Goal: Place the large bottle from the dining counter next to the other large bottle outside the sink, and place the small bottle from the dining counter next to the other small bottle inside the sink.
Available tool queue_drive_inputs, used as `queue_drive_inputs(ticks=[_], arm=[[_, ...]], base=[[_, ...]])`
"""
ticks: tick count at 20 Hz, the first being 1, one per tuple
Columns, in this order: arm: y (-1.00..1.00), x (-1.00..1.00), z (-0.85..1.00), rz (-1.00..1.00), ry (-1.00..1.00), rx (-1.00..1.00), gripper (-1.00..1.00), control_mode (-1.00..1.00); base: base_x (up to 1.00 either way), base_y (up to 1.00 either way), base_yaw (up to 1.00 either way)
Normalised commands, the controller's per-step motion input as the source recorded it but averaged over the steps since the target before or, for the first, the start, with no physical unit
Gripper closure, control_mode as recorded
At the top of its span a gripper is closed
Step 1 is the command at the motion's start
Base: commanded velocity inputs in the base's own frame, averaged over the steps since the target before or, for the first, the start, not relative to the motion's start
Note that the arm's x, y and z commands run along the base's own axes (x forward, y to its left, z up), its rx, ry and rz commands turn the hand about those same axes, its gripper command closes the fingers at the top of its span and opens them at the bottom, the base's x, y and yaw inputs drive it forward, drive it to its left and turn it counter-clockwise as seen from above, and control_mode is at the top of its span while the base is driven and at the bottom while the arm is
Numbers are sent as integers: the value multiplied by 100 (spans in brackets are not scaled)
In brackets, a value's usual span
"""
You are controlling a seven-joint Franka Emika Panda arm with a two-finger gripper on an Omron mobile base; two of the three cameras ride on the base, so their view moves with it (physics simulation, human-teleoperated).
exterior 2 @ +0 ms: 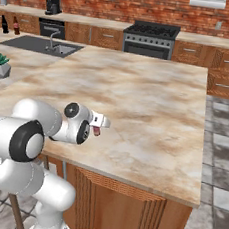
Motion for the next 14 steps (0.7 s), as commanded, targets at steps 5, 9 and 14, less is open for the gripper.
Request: queue_drive_inputs(ticks=[5, 9, 14], arm=[[0, -18, 0, 0, 0, 0, 100, -100], [0, -3, -1, 0, 0, 0, 100, -100], [0, -6, -5, 0, 0, 0, 100, -100]], base=[[0, 0, 0], [0, 0, 0], [0, 0, 0]])
